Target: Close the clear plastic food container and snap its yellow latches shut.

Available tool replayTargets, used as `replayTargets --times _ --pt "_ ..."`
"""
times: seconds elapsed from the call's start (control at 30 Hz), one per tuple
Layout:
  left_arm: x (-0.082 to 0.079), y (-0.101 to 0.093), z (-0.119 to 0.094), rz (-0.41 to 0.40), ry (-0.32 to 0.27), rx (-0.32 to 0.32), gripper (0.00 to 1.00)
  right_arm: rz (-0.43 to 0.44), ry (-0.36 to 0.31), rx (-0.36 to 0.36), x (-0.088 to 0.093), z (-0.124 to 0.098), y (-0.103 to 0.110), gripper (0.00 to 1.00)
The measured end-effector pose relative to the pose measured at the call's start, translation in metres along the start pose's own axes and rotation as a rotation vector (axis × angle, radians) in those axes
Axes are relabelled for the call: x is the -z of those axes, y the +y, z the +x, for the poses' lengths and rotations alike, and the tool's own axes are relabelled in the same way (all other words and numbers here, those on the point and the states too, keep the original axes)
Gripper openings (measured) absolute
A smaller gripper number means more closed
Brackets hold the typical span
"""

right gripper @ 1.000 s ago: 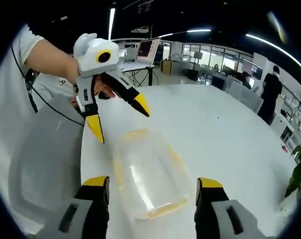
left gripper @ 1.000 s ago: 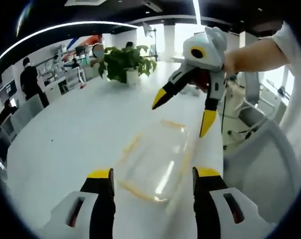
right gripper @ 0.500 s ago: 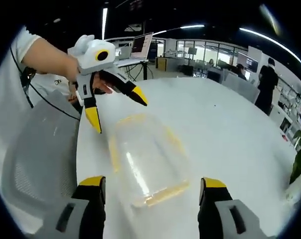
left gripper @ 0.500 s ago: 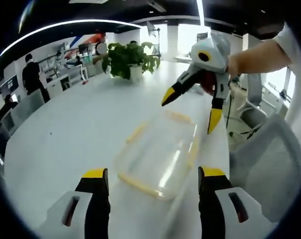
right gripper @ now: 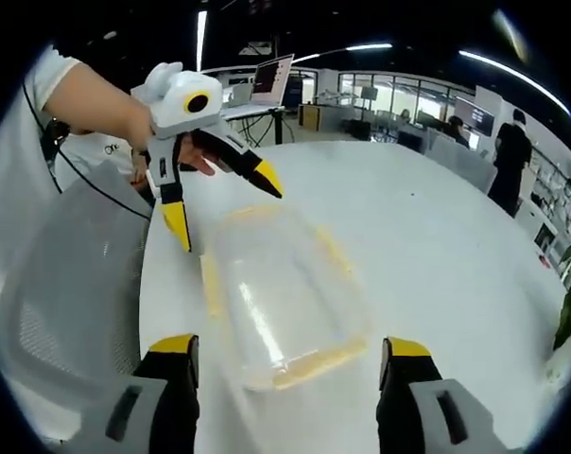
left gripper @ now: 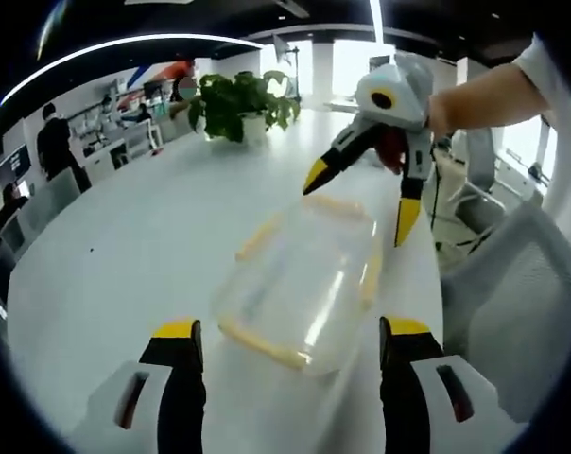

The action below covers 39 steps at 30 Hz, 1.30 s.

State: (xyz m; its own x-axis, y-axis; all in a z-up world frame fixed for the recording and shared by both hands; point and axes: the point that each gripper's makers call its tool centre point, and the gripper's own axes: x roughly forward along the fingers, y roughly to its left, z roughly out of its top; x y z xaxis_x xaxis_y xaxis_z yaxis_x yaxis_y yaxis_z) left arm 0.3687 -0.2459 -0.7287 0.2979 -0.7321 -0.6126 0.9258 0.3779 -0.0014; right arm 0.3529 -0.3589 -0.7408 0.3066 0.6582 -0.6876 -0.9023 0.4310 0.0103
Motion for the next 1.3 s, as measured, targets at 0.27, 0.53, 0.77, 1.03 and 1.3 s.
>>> replayTargets --times 0.27,0.53,0.77,1.03,1.3 --pt "0.003 0.001 0.007 -0.017 0.012 0.013 0.76 0.005 -0.006 -0.006 0.001 0.003 -0.001 0.77" --pt "0.005 0.001 0.013 0.006 0.021 0.011 0.75 -0.001 -0.017 -0.016 -0.001 0.006 -0.002 0.74" --pt "0.007 0.002 0.016 -0.008 0.015 0.011 0.70 0.020 -0.032 -0.024 -0.003 0.008 -0.004 0.70" --pt "0.007 0.002 0.020 -0.029 0.006 0.012 0.70 0.008 -0.026 -0.017 -0.002 0.010 -0.005 0.69" --pt "0.011 0.005 0.013 -0.033 0.013 0.005 0.70 0.002 -0.032 -0.020 -0.009 0.017 -0.003 0.69"
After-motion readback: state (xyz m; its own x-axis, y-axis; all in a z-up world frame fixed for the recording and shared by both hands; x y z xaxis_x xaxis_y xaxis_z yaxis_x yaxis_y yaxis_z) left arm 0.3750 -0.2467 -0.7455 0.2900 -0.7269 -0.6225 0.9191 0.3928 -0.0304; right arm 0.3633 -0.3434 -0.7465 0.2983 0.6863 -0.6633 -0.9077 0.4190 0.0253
